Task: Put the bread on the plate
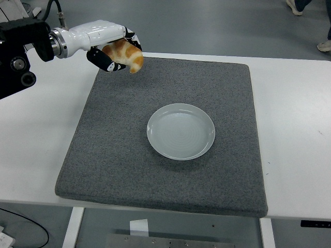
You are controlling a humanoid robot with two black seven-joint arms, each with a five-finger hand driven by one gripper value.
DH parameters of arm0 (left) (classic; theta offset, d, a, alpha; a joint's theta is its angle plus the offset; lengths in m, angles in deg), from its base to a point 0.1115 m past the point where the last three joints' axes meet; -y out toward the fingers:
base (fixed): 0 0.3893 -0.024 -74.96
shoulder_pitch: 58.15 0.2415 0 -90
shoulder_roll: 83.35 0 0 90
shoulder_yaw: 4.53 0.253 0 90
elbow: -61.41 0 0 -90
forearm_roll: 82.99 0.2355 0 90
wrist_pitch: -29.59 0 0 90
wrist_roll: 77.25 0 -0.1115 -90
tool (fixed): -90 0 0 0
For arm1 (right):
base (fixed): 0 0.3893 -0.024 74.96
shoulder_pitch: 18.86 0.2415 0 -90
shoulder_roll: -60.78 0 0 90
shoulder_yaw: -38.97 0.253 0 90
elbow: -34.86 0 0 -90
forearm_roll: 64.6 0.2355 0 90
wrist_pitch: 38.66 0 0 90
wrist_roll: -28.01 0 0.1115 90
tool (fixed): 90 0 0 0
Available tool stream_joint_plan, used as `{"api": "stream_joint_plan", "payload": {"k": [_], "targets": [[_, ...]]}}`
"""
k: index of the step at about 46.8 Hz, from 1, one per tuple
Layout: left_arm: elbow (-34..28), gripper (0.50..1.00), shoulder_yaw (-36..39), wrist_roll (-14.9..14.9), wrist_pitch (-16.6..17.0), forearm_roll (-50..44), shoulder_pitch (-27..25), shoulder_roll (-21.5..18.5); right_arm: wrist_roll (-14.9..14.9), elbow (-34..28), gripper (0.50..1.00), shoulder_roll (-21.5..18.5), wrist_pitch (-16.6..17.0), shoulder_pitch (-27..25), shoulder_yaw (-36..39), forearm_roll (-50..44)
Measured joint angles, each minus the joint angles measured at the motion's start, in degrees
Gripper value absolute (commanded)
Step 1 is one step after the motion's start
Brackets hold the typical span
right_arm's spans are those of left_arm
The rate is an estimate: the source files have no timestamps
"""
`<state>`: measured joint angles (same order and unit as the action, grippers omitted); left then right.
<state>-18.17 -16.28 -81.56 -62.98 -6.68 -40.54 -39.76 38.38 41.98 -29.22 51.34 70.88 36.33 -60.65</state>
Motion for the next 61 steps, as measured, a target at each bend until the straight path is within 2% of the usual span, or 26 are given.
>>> {"api": "stream_joint_plan", "payload": {"k": [19,29,46,61], "targets": [[-0.32,0.500,-1.02,0.10,-5.10,-3.05,-5.30,0.21,0.00,0.00,0.932,0.00,0.00,0.00,0.00,0.00],[-0.31,0.500,-1.02,0.09,-6.29,-3.15,-6.81,1.22,0.00,0.00,0.932,0.00,0.00,0.00,0.00,0.00],[0.10,0.500,-0.61,0.32,-6.49,-2.84,-7.41,9.40,0.00,0.00,0.932,0.00,0.00,0.02,0.00,0.00],[1.26,0.500,-0.13,0.35,-6.31,-2.14,-6.82,12.75,0.00,0.00,0.932,0.00,0.00,0.00,0.00,0.00]]}}
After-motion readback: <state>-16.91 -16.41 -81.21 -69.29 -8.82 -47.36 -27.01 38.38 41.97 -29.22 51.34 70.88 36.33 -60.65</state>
